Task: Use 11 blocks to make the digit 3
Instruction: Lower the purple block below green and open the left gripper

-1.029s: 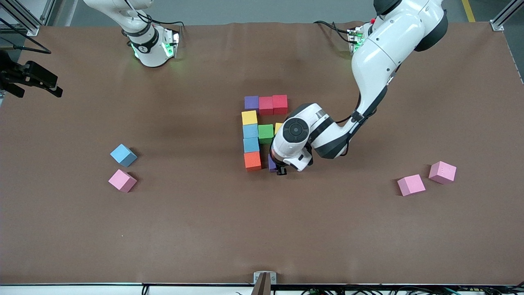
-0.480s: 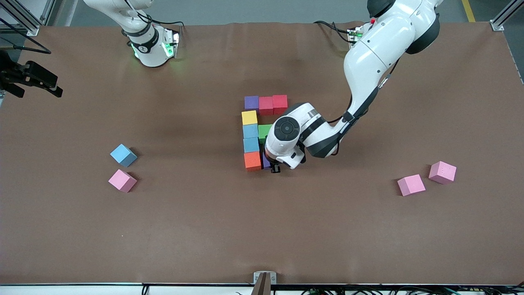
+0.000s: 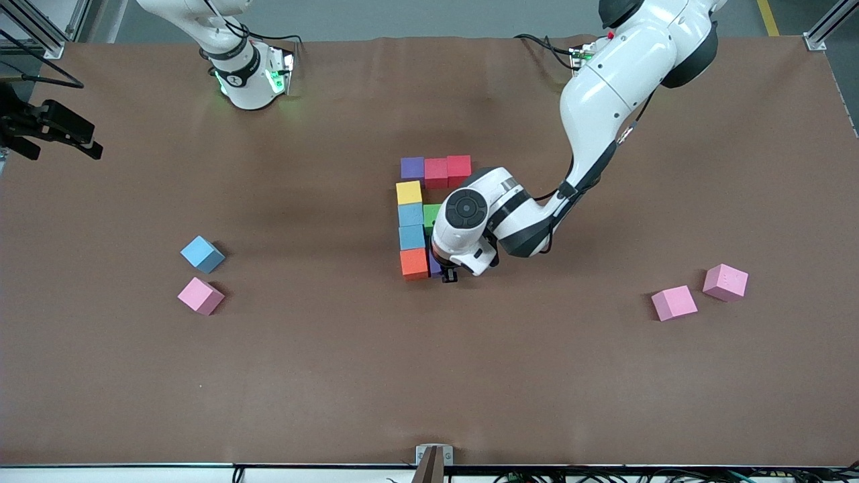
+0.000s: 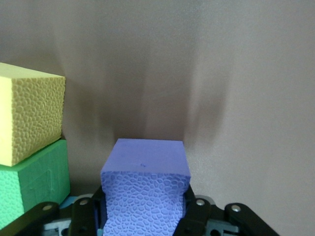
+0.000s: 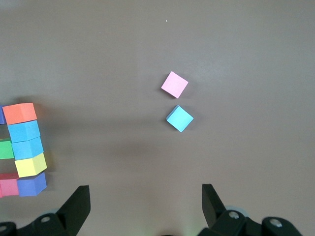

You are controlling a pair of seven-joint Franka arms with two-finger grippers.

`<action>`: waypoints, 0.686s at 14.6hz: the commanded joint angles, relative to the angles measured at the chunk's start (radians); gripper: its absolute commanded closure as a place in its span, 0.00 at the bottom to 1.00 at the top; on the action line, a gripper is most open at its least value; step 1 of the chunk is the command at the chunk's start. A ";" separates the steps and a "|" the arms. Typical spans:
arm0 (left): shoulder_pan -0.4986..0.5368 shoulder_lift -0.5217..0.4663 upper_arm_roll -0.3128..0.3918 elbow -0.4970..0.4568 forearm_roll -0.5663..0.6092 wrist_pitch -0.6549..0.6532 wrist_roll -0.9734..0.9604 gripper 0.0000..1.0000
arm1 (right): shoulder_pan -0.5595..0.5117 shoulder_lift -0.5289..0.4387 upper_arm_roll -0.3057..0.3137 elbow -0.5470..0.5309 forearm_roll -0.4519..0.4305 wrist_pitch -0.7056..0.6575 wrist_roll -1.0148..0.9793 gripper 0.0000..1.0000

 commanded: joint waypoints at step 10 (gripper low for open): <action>-0.045 0.030 0.037 0.043 -0.013 0.021 0.005 0.60 | -0.008 0.003 0.006 0.006 -0.007 0.001 -0.006 0.00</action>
